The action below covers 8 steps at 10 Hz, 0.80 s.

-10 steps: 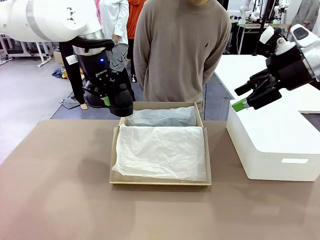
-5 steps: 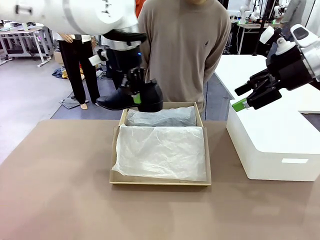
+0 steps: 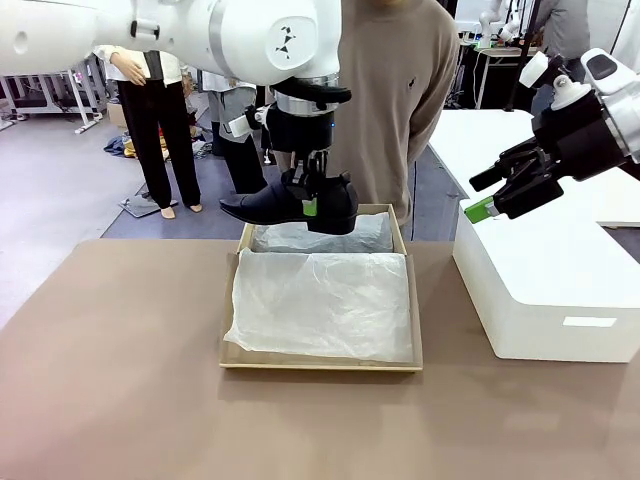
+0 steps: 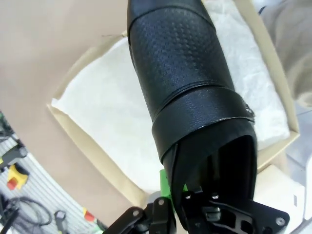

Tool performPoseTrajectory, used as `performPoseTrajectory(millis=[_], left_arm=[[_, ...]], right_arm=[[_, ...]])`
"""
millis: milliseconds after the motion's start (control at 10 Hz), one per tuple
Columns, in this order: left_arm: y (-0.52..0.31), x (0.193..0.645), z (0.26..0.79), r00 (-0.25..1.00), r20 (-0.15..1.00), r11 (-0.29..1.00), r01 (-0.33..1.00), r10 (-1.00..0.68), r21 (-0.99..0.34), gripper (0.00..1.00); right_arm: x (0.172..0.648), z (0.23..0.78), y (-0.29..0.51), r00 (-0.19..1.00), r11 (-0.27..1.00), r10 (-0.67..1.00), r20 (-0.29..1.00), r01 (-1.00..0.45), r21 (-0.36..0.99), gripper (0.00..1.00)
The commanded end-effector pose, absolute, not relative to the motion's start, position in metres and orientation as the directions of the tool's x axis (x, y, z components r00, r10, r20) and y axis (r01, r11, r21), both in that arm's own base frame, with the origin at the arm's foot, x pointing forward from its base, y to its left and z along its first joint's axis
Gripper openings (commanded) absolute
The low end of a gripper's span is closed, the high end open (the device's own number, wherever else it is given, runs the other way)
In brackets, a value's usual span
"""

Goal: Pack the shoes into the box.
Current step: Place the other shoe of the Shoes into the Shoes Box.

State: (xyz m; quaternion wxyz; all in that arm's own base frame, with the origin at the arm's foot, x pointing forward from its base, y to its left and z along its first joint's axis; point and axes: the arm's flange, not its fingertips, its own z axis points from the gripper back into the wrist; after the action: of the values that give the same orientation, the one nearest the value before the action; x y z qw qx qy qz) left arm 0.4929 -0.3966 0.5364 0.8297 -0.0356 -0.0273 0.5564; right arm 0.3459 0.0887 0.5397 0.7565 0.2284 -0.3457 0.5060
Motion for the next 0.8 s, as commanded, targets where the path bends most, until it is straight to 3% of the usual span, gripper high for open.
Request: performPoseTrajectory(millis=[0, 400, 700], left_arm=[[-0.384, 0.490, 0.538, 0.385, -0.010, 0.382, -0.918, 0.923, -0.105, 0.00], [-0.392, 0.497, 0.536, 0.381, 0.002, 0.380, -0.920, 0.925, -0.094, 0.00], [-0.417, 0.495, 0.540, 0.299, -0.020, 0.297, -0.952, 0.954, -0.078, 0.00]], right_arm=[[0.350, 0.539, 0.089, 0.216, 0.360, 0.593, 0.776, -0.933, -0.016, 1.00], [0.350, 0.539, 0.089, 0.216, 0.360, 0.593, 0.776, -0.933, -0.016, 1.00], [0.350, 0.539, 0.089, 0.216, 0.360, 0.593, 0.776, -0.933, -0.016, 1.00]])
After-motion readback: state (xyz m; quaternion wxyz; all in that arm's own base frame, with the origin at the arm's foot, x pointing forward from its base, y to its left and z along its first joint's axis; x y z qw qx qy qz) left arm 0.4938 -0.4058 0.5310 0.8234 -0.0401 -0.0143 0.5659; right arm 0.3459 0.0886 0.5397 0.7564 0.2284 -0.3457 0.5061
